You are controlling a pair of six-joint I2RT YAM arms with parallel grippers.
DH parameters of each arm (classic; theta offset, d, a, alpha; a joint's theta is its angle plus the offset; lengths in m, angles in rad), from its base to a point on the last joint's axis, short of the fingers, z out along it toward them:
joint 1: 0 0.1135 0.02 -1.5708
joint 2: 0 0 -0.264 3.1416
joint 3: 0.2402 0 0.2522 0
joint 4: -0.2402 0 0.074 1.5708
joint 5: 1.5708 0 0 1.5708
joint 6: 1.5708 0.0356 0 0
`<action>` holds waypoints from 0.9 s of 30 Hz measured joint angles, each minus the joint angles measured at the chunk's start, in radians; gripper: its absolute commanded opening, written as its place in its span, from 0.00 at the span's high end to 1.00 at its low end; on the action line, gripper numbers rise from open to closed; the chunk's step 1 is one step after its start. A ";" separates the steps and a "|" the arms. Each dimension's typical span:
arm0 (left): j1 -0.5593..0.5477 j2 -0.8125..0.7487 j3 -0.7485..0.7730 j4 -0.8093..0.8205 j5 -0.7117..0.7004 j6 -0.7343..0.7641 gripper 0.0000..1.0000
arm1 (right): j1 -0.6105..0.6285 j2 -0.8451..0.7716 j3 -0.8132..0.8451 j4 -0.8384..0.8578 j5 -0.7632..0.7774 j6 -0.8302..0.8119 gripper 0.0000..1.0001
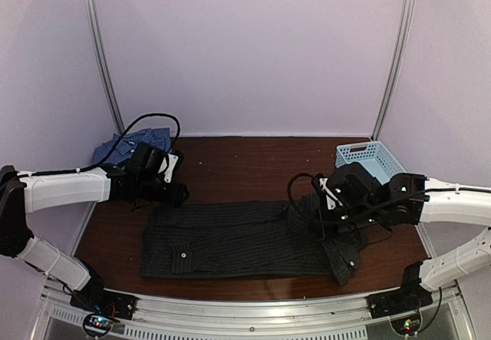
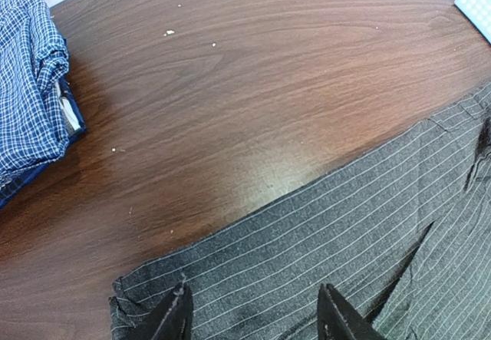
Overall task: Fold and stack the long sleeve shirts
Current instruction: Adjust the sleeve of the rectangle-folded shirt.
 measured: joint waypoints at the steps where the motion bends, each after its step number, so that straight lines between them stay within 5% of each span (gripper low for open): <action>1: 0.000 0.000 0.000 0.000 0.000 0.000 0.44 | -0.003 -0.006 0.000 0.021 -0.032 -0.001 1.00; 10: 0.000 0.000 0.000 0.000 -0.001 0.000 0.44 | -0.061 -0.069 -0.124 0.306 -0.294 0.105 1.00; 20: 0.000 0.000 0.000 0.000 -0.001 0.000 0.43 | -0.068 -0.303 -0.388 0.612 -0.340 0.392 1.00; 27: 0.000 -0.020 -0.037 0.041 0.086 0.000 0.43 | -0.068 -0.315 -0.414 0.711 -0.312 0.478 1.00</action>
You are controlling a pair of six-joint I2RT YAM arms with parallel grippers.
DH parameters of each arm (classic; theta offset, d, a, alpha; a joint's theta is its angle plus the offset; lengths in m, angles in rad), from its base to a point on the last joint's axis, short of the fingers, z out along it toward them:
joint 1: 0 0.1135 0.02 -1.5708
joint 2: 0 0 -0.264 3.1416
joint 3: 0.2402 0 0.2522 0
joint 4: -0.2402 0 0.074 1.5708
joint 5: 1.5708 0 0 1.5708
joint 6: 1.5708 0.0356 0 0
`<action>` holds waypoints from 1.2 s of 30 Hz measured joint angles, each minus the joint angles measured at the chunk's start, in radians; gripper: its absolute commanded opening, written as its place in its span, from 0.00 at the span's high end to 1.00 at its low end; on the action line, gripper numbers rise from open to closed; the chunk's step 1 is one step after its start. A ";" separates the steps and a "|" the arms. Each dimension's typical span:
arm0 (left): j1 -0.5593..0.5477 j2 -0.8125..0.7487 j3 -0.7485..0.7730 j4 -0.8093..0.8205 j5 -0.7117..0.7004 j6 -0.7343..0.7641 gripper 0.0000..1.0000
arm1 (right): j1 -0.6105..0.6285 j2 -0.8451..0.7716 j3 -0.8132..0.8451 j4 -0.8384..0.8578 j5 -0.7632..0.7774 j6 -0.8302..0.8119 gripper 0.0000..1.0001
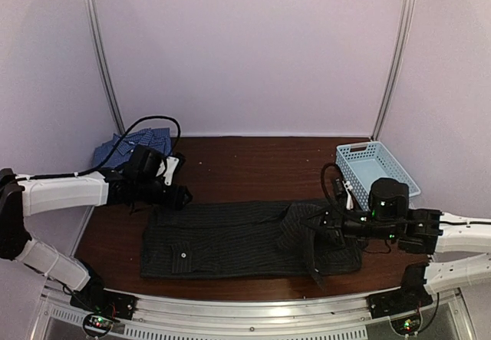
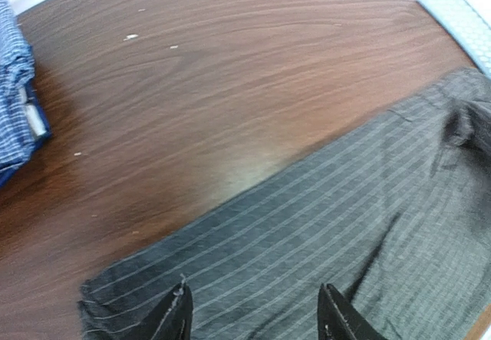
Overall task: Fold and stack the long sleeve shirts
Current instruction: Adjust the sleeve of the rectangle-folded shirt.
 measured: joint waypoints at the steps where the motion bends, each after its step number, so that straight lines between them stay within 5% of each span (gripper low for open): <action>1: -0.001 -0.010 -0.013 0.018 0.029 0.000 0.43 | 0.000 0.011 0.000 0.023 0.003 0.009 1.00; 15: -0.110 -0.080 -0.142 0.310 0.343 -0.016 0.43 | -0.002 0.145 -0.037 0.126 0.106 0.071 0.89; 19: -0.142 -0.074 -0.142 0.356 0.355 -0.016 0.43 | -0.001 0.143 -0.036 0.032 0.146 0.042 0.79; 26: -0.198 -0.016 -0.141 0.388 0.348 -0.008 0.42 | 0.028 0.207 0.043 -0.209 0.161 -0.079 0.48; 36: -0.344 0.092 -0.095 0.439 0.349 0.042 0.39 | 0.150 0.311 0.248 -0.545 0.179 -0.236 0.41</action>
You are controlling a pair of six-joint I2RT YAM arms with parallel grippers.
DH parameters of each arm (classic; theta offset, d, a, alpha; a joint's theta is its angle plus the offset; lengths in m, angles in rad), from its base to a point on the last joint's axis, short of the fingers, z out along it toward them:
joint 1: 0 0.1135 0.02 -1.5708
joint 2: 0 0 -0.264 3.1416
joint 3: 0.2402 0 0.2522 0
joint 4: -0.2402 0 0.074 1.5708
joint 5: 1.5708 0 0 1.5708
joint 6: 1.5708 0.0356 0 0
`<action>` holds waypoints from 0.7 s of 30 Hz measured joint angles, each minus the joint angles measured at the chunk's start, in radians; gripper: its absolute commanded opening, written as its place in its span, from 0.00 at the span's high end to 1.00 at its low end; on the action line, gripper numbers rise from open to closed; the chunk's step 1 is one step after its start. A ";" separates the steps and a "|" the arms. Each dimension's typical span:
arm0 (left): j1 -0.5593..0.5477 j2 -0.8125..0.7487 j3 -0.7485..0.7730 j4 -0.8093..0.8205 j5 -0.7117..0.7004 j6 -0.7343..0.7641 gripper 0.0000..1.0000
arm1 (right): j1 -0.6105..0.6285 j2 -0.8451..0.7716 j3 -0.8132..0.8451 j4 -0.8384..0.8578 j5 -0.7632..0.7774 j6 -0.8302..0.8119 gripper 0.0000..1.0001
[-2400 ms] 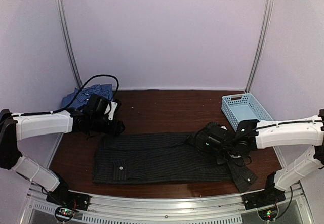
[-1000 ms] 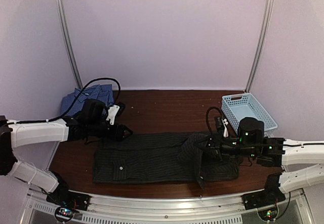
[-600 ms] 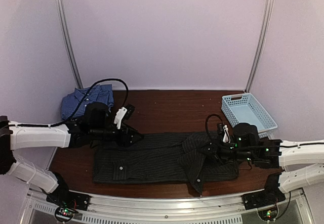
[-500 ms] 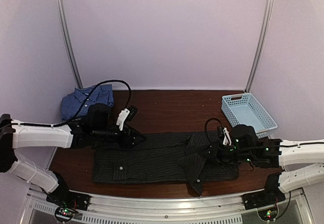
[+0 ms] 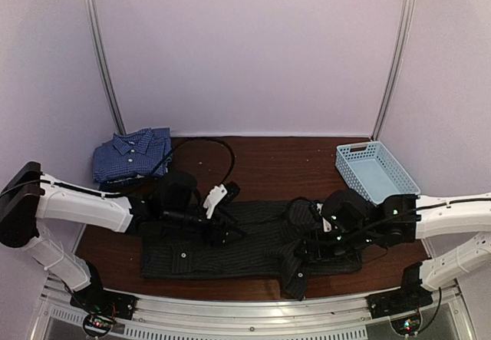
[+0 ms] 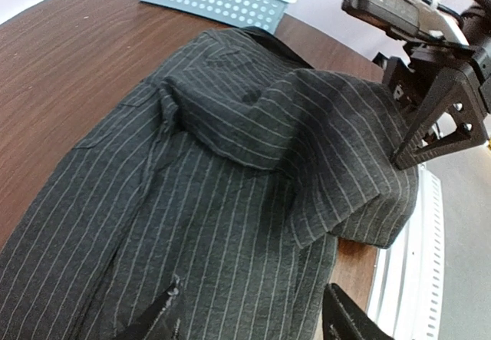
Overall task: Fold and stack the long sleeve shirts
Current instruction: Adjust the sleeve of the rectangle-folded shirt.
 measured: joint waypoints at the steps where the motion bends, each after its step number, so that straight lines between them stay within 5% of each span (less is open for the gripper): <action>1: -0.017 0.015 0.008 0.008 0.005 0.005 0.39 | 0.002 -0.006 0.004 -0.014 -0.002 -0.013 0.41; 21: -0.153 0.366 0.153 0.163 0.135 -0.020 0.39 | 0.041 -0.230 0.098 -0.200 -0.025 -0.083 0.40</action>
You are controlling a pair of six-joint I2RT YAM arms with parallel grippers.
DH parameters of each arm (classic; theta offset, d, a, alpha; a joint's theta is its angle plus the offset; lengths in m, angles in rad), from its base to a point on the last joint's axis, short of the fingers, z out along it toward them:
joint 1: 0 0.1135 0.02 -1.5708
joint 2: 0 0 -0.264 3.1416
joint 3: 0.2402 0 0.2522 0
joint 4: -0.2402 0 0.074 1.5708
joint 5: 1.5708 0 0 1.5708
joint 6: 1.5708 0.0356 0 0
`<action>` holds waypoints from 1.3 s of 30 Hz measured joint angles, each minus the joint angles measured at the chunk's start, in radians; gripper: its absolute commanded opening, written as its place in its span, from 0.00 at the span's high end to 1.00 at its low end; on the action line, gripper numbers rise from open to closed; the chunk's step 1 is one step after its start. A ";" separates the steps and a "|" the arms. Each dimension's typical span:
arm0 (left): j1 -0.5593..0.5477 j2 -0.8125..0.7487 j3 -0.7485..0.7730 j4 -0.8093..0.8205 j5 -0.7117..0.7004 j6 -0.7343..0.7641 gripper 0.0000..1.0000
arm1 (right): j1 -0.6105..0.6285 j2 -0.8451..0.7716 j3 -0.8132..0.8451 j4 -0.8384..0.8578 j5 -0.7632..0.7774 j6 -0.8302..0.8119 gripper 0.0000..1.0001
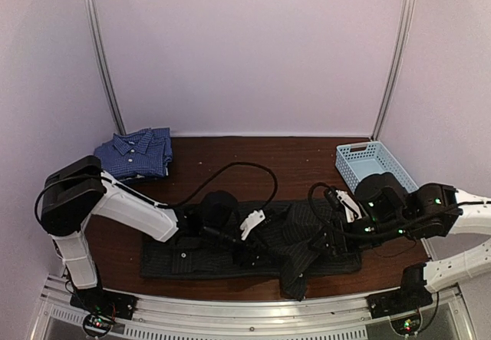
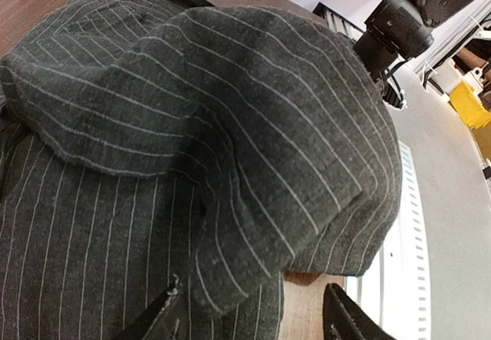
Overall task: Fold and stack the long sleeve shirts
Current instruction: Adjust the sleeve of the rectangle-folded shirt.
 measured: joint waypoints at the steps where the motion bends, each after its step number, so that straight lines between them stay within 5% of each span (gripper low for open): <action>1: -0.002 0.016 0.019 0.000 0.006 0.002 0.39 | 0.000 0.003 0.000 -0.003 0.005 -0.002 0.40; 6: -0.013 0.078 0.091 0.005 0.040 0.008 0.50 | 0.000 0.016 0.011 -0.028 0.037 -0.010 0.40; 15: -0.023 0.133 0.145 -0.018 0.082 0.000 1.00 | -0.037 0.020 0.019 -0.039 0.067 -0.038 0.40; 33: -0.151 -0.009 0.231 -0.323 0.085 0.076 1.00 | -0.413 0.003 -0.017 -0.054 0.128 -0.157 0.39; 39: -0.153 -0.020 0.247 -0.397 0.091 0.078 1.00 | -0.455 0.056 -0.068 -0.002 0.095 -0.203 0.39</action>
